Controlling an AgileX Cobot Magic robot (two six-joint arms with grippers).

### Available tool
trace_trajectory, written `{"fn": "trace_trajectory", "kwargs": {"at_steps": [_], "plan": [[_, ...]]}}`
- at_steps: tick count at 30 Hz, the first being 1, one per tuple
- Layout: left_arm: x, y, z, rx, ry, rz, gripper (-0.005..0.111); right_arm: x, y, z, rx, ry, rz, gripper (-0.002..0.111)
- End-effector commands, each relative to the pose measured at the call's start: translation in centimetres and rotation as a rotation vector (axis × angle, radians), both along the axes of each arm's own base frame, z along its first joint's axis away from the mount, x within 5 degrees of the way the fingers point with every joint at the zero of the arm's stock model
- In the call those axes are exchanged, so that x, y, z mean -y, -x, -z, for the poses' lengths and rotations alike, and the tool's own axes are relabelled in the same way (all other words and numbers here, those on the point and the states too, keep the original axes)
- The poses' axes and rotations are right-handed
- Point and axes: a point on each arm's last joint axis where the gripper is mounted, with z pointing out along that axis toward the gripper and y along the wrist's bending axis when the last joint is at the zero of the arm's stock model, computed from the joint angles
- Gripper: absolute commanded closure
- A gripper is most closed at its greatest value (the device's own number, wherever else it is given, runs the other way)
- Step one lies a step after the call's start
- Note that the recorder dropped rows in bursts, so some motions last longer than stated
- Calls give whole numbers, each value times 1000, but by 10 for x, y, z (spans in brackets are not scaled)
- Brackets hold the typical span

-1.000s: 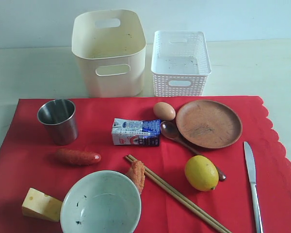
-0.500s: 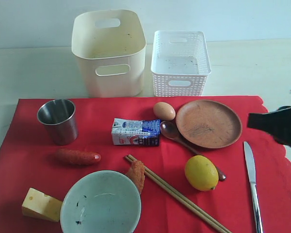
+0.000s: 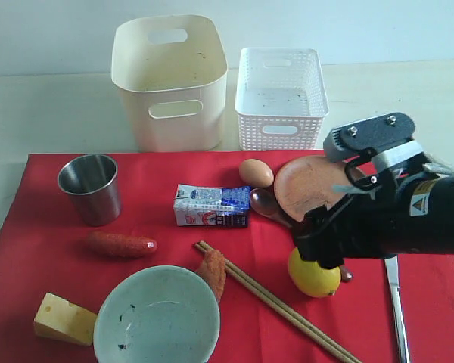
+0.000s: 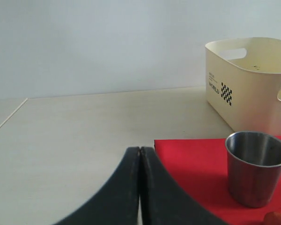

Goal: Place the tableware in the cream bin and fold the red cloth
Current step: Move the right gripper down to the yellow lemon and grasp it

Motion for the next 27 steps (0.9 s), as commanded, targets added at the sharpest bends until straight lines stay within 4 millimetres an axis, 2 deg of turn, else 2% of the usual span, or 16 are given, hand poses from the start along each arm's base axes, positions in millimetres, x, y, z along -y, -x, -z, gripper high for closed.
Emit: {"fn": "trace_trajectory", "kwargs": {"at_steps": [1,6,9,22,25,27], "plan": [[0,0,-1,14,1,-3,107,-7,1,12,-34,61,-72,33],[0,0,-1,14,1,-3,107,-11,-5,35,-92,121,-85,33],[0,0,-1,14,1,-3,107,-14,-10,38,-102,130,-88,36],[0,0,-1,14,1,-3,107,-15,-10,40,-110,148,-111,96],[0,0,-1,14,1,-3,107,-14,-8,34,-113,145,-114,108],[0,0,-1,14,1,-3,107,-13,-6,27,-105,135,-115,108]]}}
